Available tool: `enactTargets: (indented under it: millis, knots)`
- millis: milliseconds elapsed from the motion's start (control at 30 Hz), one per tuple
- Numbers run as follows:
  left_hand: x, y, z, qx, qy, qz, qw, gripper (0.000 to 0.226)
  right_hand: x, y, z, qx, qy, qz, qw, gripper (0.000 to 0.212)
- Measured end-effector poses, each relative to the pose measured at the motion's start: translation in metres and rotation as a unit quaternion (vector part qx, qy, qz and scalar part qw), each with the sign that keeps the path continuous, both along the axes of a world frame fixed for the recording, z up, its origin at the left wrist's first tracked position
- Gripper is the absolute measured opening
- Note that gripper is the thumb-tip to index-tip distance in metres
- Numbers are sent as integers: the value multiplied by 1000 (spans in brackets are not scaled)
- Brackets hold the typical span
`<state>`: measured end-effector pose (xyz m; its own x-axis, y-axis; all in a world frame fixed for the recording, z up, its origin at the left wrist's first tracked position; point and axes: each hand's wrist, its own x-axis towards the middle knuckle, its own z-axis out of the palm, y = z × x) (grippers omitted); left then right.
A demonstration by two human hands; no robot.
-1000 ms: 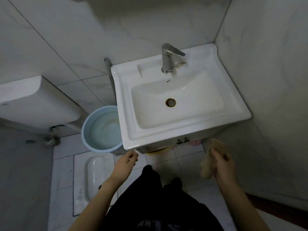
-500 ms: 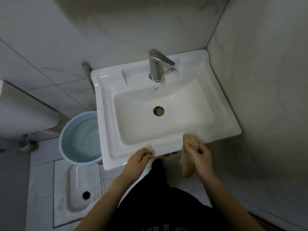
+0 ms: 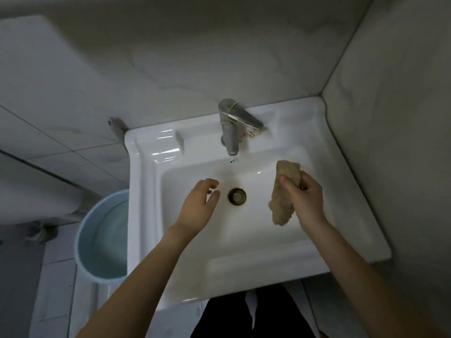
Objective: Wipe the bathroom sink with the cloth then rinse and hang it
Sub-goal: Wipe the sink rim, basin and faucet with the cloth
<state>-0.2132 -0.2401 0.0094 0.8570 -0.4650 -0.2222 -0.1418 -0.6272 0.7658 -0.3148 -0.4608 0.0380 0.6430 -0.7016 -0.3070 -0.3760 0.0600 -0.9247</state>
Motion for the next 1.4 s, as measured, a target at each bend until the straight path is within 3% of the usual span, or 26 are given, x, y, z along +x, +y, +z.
enactTargets:
  millis: [200,333,467,533,600,700,767,900,1000,1133,1300,1400]
  knots:
    - [71,-26,-50,83,-195,-13,977,51,66,-58,-41,-134,-18,67,989,12]
    - [107,-36,-78,92,-282,-11,955,48,104,-93,-50,-262,-67,88,959,11]
    - [115,-37,-101,93,-343,-18,934,42,148,-104,-64,-399,-98,173,895,7]
    - [115,-35,-108,94,-364,-9,926,43,171,-96,-81,-476,-47,204,854,14]
    - [116,-35,-114,90,-379,2,921,43,188,-82,-96,-513,21,164,842,16]
    - [117,-38,-118,78,-391,23,917,43,199,-56,-106,-507,-18,158,847,11]
    - [117,-40,-119,77,-395,29,915,42,200,-44,-101,-441,-57,239,863,13]
    - [116,-39,-117,79,-385,34,919,42,192,-61,-86,-378,-39,362,851,9]
    - [116,-39,-116,74,-378,34,922,42,179,-84,-87,-386,-28,283,878,21]
    - [115,-42,-117,64,-381,49,921,42,195,-70,-98,-434,-22,140,890,18]
    - [114,-42,-115,64,-380,52,921,42,187,-35,-100,-348,-67,293,888,20]
    - [115,-42,-114,61,-371,51,925,42,166,-47,-93,-342,-66,361,865,17]
